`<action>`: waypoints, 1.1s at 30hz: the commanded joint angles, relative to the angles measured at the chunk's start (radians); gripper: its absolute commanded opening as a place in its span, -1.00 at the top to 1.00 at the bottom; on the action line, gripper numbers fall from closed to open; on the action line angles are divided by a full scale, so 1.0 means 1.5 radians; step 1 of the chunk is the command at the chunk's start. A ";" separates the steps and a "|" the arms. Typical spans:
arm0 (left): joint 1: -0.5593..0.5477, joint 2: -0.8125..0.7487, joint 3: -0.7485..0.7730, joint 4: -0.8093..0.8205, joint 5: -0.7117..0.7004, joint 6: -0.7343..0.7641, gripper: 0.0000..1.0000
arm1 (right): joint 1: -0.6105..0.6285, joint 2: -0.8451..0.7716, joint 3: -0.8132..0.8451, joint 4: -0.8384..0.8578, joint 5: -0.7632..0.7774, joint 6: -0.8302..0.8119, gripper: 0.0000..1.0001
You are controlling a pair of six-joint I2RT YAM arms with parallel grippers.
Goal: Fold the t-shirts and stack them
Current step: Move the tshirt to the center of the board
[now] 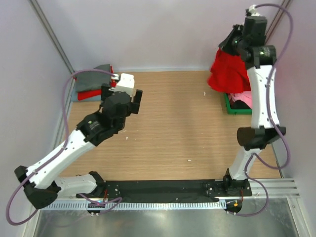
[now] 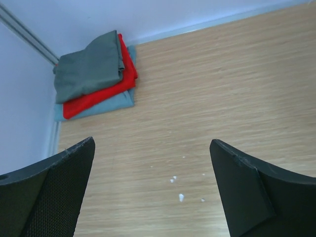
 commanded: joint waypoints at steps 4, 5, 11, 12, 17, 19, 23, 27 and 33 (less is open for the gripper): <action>0.000 -0.155 0.041 -0.167 0.023 -0.179 -0.99 | -0.010 -0.287 -0.124 0.004 -0.007 0.003 -0.81; 0.000 -0.187 0.035 -0.201 0.024 -0.195 -0.99 | -0.010 -0.304 -0.170 0.010 0.001 -0.001 -0.99; -0.001 -0.251 -0.001 -0.341 0.077 -0.313 -0.99 | -0.010 -0.428 -0.508 0.051 0.076 0.019 -0.99; 0.000 -0.259 -0.006 -0.355 0.088 -0.324 -0.99 | -0.010 -0.452 -0.592 0.070 0.069 0.027 -0.99; 0.000 -0.291 -0.071 -0.356 0.153 -0.402 -1.00 | -0.010 -0.553 -0.765 0.134 -0.053 0.069 -0.99; 0.000 -0.302 -0.127 -0.318 0.197 -0.437 -1.00 | 0.026 -0.579 -0.829 0.138 -0.065 0.084 -0.99; 0.000 -0.276 -0.195 -0.238 0.171 -0.500 -0.99 | 0.069 -0.669 -0.950 0.154 -0.070 0.115 -1.00; 0.046 -0.193 -0.226 -0.159 0.206 -0.484 -0.99 | 0.111 -0.717 -1.015 0.148 -0.073 0.125 -0.99; 0.265 -0.031 -0.265 -0.035 0.426 -0.498 -0.78 | 0.132 -0.743 -1.063 0.146 -0.092 0.125 -0.99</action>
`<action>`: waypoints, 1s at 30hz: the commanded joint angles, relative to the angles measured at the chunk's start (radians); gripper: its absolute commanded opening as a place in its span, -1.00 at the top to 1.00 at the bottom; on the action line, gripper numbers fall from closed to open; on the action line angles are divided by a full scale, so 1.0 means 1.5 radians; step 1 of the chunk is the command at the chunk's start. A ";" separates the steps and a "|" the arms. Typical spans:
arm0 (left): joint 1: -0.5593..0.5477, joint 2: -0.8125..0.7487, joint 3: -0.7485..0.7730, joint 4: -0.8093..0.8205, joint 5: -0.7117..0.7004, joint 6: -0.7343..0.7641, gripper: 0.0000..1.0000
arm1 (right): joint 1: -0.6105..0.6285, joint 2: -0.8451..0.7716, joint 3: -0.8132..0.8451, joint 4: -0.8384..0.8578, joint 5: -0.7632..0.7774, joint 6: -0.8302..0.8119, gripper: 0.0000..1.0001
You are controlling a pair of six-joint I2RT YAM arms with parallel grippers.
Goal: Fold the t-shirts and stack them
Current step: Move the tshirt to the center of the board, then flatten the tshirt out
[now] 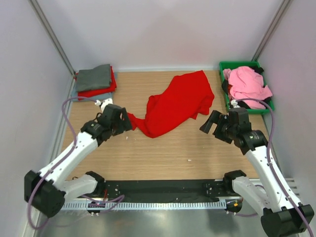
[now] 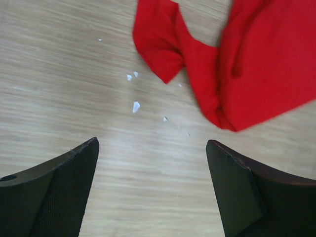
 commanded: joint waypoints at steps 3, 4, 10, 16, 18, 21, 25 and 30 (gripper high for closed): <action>0.085 0.106 -0.039 0.153 0.104 -0.013 -0.65 | 0.017 -0.007 -0.017 0.030 -0.034 0.016 -1.00; 0.087 0.124 -0.040 0.173 0.103 -0.012 -0.62 | 0.018 -0.006 -0.018 0.032 -0.037 0.014 -1.00; 0.098 0.227 -0.071 0.296 0.129 -0.032 -0.42 | 0.023 -0.003 -0.013 0.032 -0.050 0.001 -0.99; 0.099 0.284 -0.082 0.362 0.100 -0.028 -0.36 | 0.023 -0.004 -0.009 0.017 -0.057 -0.012 -1.00; 0.099 0.315 -0.076 0.378 0.095 -0.025 -0.28 | 0.023 -0.006 -0.010 0.016 -0.058 -0.014 -1.00; 0.098 0.342 -0.072 0.409 0.091 -0.022 -0.14 | 0.022 -0.004 -0.010 0.015 -0.058 -0.015 -0.99; 0.099 0.388 -0.056 0.428 0.080 -0.004 0.13 | 0.023 -0.001 -0.012 0.009 -0.056 -0.017 -0.99; 0.099 0.394 -0.041 0.458 0.066 0.032 0.64 | 0.023 -0.002 -0.013 -0.003 -0.045 -0.019 -0.99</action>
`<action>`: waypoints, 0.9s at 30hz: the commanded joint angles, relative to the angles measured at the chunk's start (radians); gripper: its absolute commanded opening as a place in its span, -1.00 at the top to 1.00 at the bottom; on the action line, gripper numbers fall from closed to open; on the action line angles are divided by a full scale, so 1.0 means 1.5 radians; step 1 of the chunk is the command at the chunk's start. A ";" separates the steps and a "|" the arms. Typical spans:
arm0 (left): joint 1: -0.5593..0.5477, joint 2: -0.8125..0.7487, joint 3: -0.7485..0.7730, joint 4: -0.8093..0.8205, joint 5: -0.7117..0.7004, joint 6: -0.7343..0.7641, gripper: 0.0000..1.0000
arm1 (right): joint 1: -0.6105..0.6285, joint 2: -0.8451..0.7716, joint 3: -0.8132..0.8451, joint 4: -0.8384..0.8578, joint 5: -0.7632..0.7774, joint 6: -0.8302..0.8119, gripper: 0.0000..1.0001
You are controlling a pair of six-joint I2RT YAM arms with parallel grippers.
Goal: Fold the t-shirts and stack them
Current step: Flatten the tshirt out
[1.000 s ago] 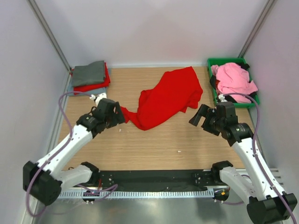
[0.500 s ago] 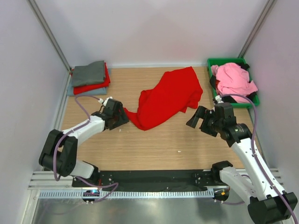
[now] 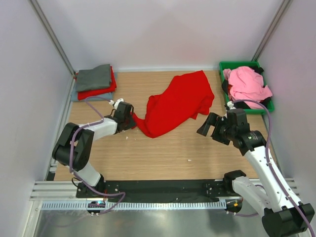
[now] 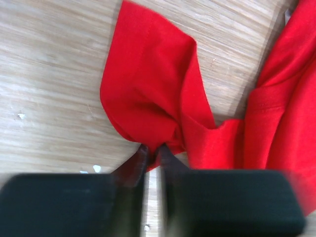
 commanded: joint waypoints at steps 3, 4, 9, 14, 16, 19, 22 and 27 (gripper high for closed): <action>0.004 -0.024 0.028 0.022 -0.011 0.049 1.00 | 0.004 -0.003 0.009 -0.009 0.008 -0.011 -1.00; 0.003 -0.038 0.037 0.009 -0.001 0.049 1.00 | 0.004 -0.003 0.011 -0.010 0.012 -0.013 -0.99; 0.004 -0.227 0.108 -0.173 -0.032 0.073 1.00 | 0.004 0.023 0.024 -0.010 0.044 -0.014 -1.00; 0.090 -0.406 0.216 -0.363 -0.090 0.088 1.00 | 0.008 0.123 0.043 0.018 0.069 -0.002 -0.99; 0.122 -0.426 0.243 -0.404 -0.072 0.116 1.00 | 0.027 0.162 0.049 0.051 0.075 0.007 -1.00; 0.130 -0.403 0.233 -0.482 -0.027 0.138 0.90 | 0.101 0.235 0.070 0.088 0.091 0.036 -0.82; 0.129 -0.378 0.160 -0.488 0.068 0.141 0.87 | 0.186 0.309 0.091 0.127 0.128 0.088 -0.78; 0.135 -0.374 0.071 -0.441 0.162 0.138 0.89 | 0.367 0.432 0.150 0.150 0.202 0.149 -0.75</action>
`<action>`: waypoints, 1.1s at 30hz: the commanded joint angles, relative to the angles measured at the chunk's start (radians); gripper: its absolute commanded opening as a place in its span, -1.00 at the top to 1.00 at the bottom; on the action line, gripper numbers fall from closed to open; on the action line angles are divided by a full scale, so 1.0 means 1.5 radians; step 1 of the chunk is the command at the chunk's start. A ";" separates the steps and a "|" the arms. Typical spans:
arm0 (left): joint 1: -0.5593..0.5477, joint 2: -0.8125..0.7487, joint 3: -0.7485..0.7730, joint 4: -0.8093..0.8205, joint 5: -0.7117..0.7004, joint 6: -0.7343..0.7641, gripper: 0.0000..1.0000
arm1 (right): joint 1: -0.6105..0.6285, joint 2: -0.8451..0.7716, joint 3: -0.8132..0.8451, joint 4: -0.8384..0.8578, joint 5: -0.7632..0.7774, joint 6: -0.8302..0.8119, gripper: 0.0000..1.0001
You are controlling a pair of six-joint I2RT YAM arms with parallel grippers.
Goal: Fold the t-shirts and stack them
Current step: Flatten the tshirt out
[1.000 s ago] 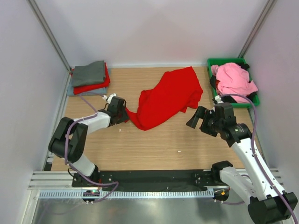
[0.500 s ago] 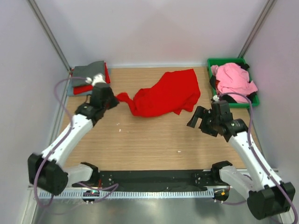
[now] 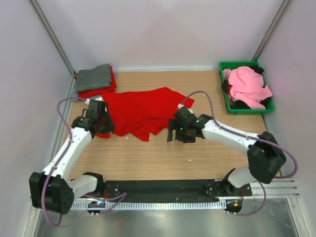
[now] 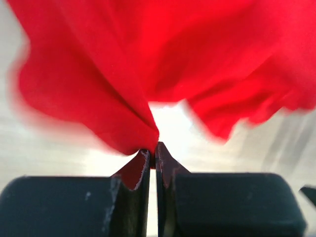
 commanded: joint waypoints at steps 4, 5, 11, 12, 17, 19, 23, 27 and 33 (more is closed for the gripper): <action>0.006 -0.031 -0.033 -0.027 0.129 0.036 0.89 | 0.145 0.118 0.105 0.071 0.072 0.086 -0.74; 0.006 -0.034 -0.033 -0.032 0.133 0.050 0.89 | 0.156 0.148 0.118 0.075 0.075 0.088 -0.74; 0.006 -0.104 -0.056 -0.030 0.108 0.060 0.89 | 0.201 0.270 0.219 0.100 0.085 0.087 -0.71; 0.005 -0.121 -0.058 -0.027 0.104 0.059 0.89 | 0.203 0.283 0.243 0.100 0.086 0.086 -0.70; 0.006 -0.149 -0.061 -0.029 0.070 0.055 0.90 | 0.204 0.354 0.303 0.107 0.097 0.072 -0.58; 0.006 -0.158 -0.061 -0.030 0.064 0.053 0.89 | 0.204 0.384 0.333 0.100 0.104 0.069 -0.56; 0.006 -0.167 -0.063 -0.030 0.064 0.052 0.89 | 0.204 0.426 0.372 0.084 0.114 0.065 -0.47; 0.006 -0.168 -0.062 -0.030 0.063 0.051 0.90 | 0.208 0.450 0.386 0.086 0.114 0.070 -0.30; 0.006 -0.173 -0.062 -0.030 0.039 0.051 0.90 | 0.220 0.453 0.375 0.079 0.124 0.089 0.42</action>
